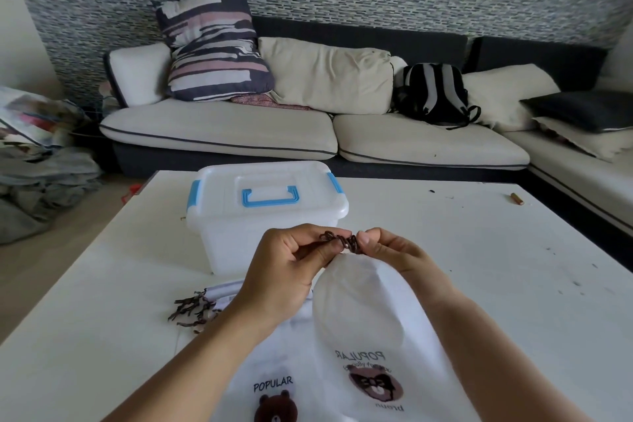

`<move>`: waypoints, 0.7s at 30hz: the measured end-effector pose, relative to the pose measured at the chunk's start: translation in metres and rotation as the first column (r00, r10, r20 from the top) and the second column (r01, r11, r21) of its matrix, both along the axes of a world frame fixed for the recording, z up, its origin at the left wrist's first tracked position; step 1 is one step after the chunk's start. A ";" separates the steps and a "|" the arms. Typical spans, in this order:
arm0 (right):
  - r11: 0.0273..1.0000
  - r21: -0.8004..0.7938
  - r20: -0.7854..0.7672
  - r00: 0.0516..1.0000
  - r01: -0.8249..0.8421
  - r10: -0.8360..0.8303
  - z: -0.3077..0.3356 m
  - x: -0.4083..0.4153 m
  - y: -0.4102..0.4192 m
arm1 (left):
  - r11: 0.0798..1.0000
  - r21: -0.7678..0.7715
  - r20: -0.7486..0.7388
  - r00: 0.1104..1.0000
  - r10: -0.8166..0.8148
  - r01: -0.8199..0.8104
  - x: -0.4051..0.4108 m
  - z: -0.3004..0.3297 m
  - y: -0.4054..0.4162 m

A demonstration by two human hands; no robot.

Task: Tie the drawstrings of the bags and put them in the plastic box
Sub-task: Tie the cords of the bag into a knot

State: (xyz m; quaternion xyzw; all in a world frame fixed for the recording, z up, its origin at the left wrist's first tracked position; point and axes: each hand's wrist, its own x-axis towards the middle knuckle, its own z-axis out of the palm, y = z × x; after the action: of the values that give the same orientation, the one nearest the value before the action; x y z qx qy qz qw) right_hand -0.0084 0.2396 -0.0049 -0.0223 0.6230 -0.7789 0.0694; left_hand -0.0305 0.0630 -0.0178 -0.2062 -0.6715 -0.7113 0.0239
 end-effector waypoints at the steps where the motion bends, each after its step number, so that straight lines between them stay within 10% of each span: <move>1: 1.000 0.003 -0.001 1.000 -0.021 0.021 -0.001 0.000 0.001 | 1.000 0.005 -0.014 1.000 0.004 -0.004 0.000 0.000 0.001; 10: 0.986 -0.131 0.099 0.988 -0.104 0.117 0.001 -0.003 0.005 | 0.999 -0.028 0.021 1.000 -0.016 0.016 -0.001 -0.004 0.000; 21: 0.976 0.215 -0.006 0.999 -0.038 0.040 0.001 0.002 0.006 | 0.995 -0.101 0.087 0.996 -0.015 0.024 0.002 -0.007 0.001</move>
State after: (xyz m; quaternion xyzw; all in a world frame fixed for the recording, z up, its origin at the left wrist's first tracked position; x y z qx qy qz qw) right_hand -0.0066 0.2457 -0.0037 -0.0310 0.7034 -0.7052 0.0835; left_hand -0.0289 0.0643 -0.0252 -0.1829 -0.7054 -0.6844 -0.0226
